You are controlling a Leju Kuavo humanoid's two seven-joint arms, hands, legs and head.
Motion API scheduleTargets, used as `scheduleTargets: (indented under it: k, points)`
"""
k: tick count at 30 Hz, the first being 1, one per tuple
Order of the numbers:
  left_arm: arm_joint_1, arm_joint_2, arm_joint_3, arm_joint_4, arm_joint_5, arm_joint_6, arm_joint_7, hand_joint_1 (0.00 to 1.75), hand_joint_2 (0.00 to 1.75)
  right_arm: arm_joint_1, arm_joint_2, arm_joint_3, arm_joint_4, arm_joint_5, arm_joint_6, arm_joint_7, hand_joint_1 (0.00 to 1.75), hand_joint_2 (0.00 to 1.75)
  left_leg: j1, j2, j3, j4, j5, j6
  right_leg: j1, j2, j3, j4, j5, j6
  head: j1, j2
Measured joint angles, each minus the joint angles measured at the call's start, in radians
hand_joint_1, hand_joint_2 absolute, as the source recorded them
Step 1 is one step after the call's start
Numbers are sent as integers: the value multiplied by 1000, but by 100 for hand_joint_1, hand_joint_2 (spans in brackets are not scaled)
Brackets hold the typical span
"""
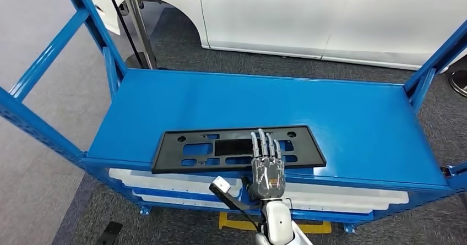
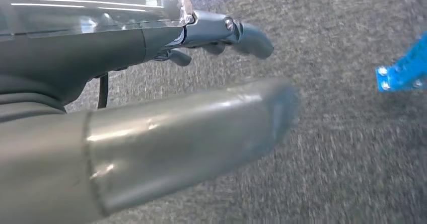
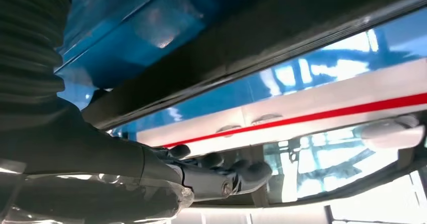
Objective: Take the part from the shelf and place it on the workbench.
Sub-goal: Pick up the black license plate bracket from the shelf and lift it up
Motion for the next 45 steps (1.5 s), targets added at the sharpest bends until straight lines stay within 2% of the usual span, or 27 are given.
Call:
scheduleTargets:
  k: [2,5,6,7,8,10,12,13,16,18,20,21,22,23,25,26,27,29,32,33,35,36,37,38,41,43,45]
  points:
    - [-3,-1,0,0,-3,0,-1,0,0,-1,9,11,-3,0,0,-2,0,175,2,2,-28,58,-25,-5,-7,-1,15,-14,0,-10,0,0]
    - [-3,0,0,0,-4,1,-1,0,0,-32,16,14,-4,0,1,1,0,175,5,2,-127,221,-105,-16,-8,-2,19,-17,-4,-17,-1,0]
    - [-1,1,0,0,-4,1,-1,0,0,-43,16,13,-4,0,1,2,0,175,6,2,-150,250,-111,-19,-8,-1,19,-15,-5,-17,-1,0]
    - [0,1,0,0,-4,1,0,0,0,-49,16,12,-4,0,1,3,0,175,7,2,-157,245,-97,-21,-8,-1,19,-12,-7,-16,-1,0]
    - [2,1,0,0,-4,1,0,0,0,-52,16,12,-4,0,1,3,0,175,8,3,-145,205,-64,-22,-8,-1,20,-9,-8,-14,-1,0]
    - [2,1,0,0,-6,1,2,0,0,-57,17,11,-3,0,1,3,0,175,7,4,-98,79,7,-23,-8,-2,20,-1,-11,-8,-1,0]
    - [1,1,0,0,-10,1,5,0,0,-65,17,11,2,0,2,3,0,175,2,5,-73,8,26,-12,-7,-2,15,5,-11,2,-1,0]
    - [2,1,0,0,-12,1,8,0,0,-69,17,11,6,0,2,3,0,175,-1,4,-75,4,23,-4,-6,-2,13,5,-10,8,-1,0]
    - [5,0,0,0,-17,1,11,0,0,-79,16,11,19,0,4,3,0,175,3,4,-67,-5,46,20,-6,-1,11,13,-19,25,-1,0]
    - [3,0,0,0,-20,2,11,0,0,-86,16,11,28,0,10,3,0,175,7,6,-64,-11,52,30,-9,-2,-24,90,-68,34,0,0]
    - [2,0,0,0,-22,2,10,0,0,-90,15,11,38,-4,15,2,0,175,7,7,-64,-10,51,34,-15,-2,-88,222,-127,41,0,0]
    - [3,0,0,0,-22,2,10,0,0,-90,15,11,42,-6,15,1,0,175,7,7,-63,-10,49,35,-17,-2,-112,267,-137,44,0,0]
    - [4,0,0,0,-22,2,9,0,0,-90,14,11,45,-8,15,0,0,175,7,6,-61,-10,47,34,-19,-2,-120,277,-128,45,0,0]
    - [4,0,0,0,-22,2,9,0,0,-91,14,11,47,-9,16,-3,0,175,7,5,-57,-9,43,33,-21,-2,-107,247,-100,45,0,0]
    - [5,0,0,0,-23,3,6,0,0,-93,14,10,48,-10,21,-8,0,175,7,2,-47,-9,33,26,-23,-2,-43,116,-32,39,0,0]
    - [4,0,0,0,-24,3,4,0,0,-94,14,10,48,-11,26,-10,0,175,5,1,-45,-7,28,21,-21,-2,-14,58,-13,35,0,0]
    - [4,0,0,0,-25,3,2,0,0,-95,14,9,48,-10,32,-12,0,175,4,1,-44,-7,24,16,-18,-1,2,24,-8,31,-1,0]
    - [3,0,0,0,-27,3,0,0,0,-96,14,9,48,-9,44,-15,0,175,4,1,-44,-9,21,4,-12,0,6,10,-16,24,-1,0]
    - [3,0,0,0,-29,3,0,0,0,-98,15,8,48,-5,55,-14,1,175,9,3,-50,16,-4,-11,-17,0,21,-5,-20,8,-1,0]
    - [2,0,0,0,-31,3,0,0,0,-98,16,8,48,-4,58,-11,34,175,10,3,-69,59,-27,-15,-19,-1,28,-9,-21,3,-1,0]
    - [3,2,0,0,-35,3,1,0,0,-99,15,8,52,-2,64,1,118,175,10,4,-140,192,-81,-21,-17,-3,35,-11,-27,-5,-2,0]
    - [4,3,0,0,-37,3,2,0,0,-99,14,8,55,-3,71,7,159,175,10,4,-175,247,-94,-23,-16,-3,38,-10,-30,-7,-2,0]
    - [6,3,0,0,-38,2,2,0,0,-99,14,8,60,-4,80,12,168,175,10,4,-195,271,-88,-24,-16,-3,40,-9,-33,-8,-2,0]
    - [7,3,0,0,-39,2,3,0,0,-99,13,7,64,-7,89,14,168,175,10,4,-195,254,-61,-23,-15,-2,43,-8,-36,-7,-2,0]
    - [6,4,0,0,-40,2,3,0,0,-101,13,4,77,-15,106,15,168,175,7,4,-124,72,48,-13,-13,1,54,-2,-48,0,-2,0]
    - [5,5,0,0,-40,1,3,0,0,-102,12,2,84,-16,108,14,171,175,2,3,-99,10,64,-3,-11,2,52,1,-50,8,-2,0]
    - [6,5,0,0,-40,1,4,0,0,-103,11,1,90,-18,108,14,175,175,1,2,-98,2,64,5,-9,2,50,0,-48,17,-2,0]
